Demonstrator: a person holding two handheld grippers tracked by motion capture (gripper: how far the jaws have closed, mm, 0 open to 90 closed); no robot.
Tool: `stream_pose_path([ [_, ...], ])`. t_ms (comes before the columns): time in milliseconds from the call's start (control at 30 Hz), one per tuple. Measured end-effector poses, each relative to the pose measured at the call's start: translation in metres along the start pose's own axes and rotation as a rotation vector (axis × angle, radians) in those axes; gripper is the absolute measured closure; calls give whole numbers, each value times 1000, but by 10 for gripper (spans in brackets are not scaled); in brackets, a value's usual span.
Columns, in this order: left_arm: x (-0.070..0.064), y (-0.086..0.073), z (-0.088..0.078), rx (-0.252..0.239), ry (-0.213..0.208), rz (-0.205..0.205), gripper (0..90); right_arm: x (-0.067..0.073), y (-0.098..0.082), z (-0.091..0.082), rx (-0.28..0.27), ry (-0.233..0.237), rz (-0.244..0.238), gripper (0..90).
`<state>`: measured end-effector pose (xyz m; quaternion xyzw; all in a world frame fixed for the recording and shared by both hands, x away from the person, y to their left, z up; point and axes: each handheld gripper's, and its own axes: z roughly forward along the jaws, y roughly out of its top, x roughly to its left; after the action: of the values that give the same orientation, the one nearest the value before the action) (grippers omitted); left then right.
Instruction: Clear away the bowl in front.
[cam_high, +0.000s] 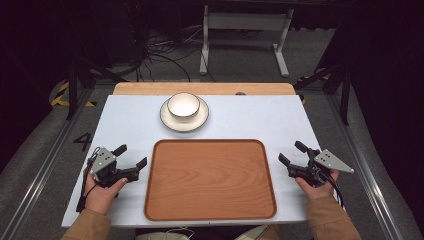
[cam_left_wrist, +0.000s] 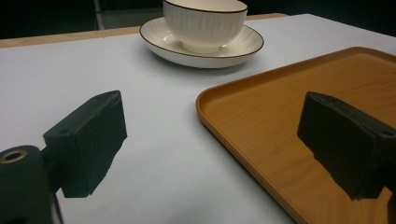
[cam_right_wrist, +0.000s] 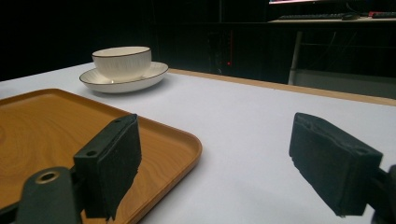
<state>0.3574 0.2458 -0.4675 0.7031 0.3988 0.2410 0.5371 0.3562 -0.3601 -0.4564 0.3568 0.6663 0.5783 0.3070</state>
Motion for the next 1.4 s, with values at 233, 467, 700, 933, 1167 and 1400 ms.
stream_pose_path([
  [233, 1, 13, -1, 10, -10, -28, 113, -1, 0, 1, 8, 2, 5, 157],
  [467, -8, 38, 0, 2, -54, 11, 132, -1, 1, 1, 11, -2, 11, 143],
  [700, -12, 66, 4, -1, -77, 34, 139, -2, 1, 2, 20, -1, 25, 141],
  [933, -12, 89, 11, -6, -89, 57, 141, -2, 1, 2, 22, 1, 27, 142],
  [1167, -18, 110, 21, -7, -107, 84, 142, -3, 1, 2, 22, 0, 29, 141],
  [1400, -15, 119, 32, -3, -116, 66, 146, -3, 1, 2, 25, 5, 29, 145],
])
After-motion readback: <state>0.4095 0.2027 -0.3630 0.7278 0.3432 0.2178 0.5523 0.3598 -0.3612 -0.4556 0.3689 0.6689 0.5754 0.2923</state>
